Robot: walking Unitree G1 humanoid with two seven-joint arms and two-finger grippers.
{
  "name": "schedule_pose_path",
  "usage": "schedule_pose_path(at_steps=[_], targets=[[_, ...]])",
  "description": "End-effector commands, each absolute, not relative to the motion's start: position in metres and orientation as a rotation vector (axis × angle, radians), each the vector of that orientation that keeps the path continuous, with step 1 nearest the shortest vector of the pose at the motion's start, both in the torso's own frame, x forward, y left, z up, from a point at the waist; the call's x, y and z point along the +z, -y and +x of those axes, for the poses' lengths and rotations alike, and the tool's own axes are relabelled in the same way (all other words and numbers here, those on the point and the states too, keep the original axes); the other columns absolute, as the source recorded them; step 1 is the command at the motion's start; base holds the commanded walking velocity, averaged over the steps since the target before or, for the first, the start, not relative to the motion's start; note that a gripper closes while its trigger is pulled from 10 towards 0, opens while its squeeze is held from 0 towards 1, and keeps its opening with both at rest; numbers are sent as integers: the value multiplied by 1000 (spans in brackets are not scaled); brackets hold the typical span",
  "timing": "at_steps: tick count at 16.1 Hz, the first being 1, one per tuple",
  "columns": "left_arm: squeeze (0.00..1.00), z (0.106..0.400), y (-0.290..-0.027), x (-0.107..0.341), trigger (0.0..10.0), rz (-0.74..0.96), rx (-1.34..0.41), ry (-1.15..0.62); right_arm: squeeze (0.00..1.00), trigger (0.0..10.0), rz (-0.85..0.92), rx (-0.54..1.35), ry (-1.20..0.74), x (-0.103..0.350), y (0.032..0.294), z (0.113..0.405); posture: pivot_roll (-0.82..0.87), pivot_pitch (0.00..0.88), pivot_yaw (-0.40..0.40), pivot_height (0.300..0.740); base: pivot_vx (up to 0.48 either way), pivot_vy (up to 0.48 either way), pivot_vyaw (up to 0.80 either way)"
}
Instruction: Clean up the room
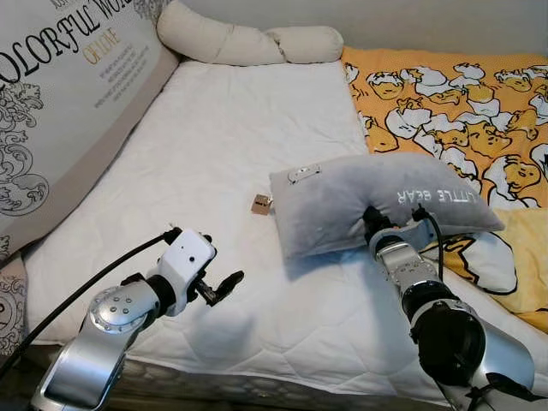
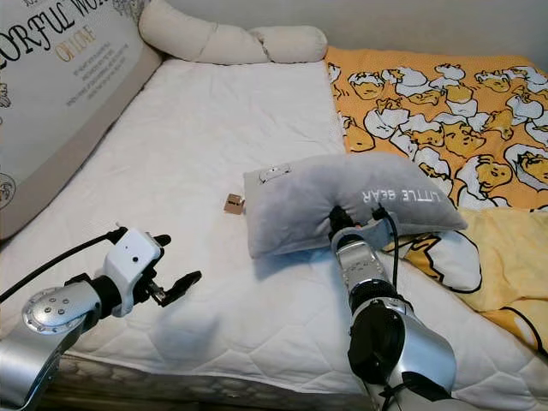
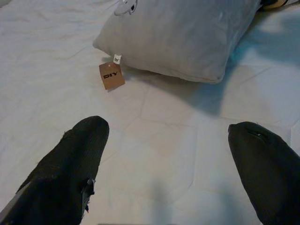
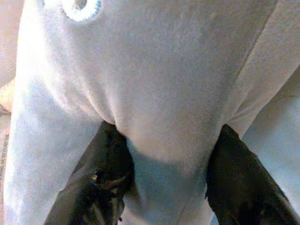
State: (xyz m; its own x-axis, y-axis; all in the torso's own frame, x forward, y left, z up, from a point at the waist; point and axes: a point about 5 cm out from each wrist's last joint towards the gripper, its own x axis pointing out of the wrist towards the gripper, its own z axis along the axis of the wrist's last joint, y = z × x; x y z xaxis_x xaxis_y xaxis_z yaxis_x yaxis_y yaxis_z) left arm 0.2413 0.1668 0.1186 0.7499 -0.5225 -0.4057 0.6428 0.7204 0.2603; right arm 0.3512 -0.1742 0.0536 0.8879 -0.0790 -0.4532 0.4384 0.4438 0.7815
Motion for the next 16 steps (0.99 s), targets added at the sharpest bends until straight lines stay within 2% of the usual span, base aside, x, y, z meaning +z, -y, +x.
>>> schedule_pose_path(at_steps=[1,7,16], targets=[[0,244,-165,120,10000,409,-659,-313,0,0,1061,-356,-367,57,179,353,123,0,22,740,0,0,0],[0,245,-165,120,10000,403,-652,-310,0,0,1096,-380,-393,57,181,353,122,0,14,740,0,0,0],[0,260,-164,122,10000,335,-558,-266,0,0,1022,-338,-333,85,189,370,98,0,-4,740,0,0,0]])
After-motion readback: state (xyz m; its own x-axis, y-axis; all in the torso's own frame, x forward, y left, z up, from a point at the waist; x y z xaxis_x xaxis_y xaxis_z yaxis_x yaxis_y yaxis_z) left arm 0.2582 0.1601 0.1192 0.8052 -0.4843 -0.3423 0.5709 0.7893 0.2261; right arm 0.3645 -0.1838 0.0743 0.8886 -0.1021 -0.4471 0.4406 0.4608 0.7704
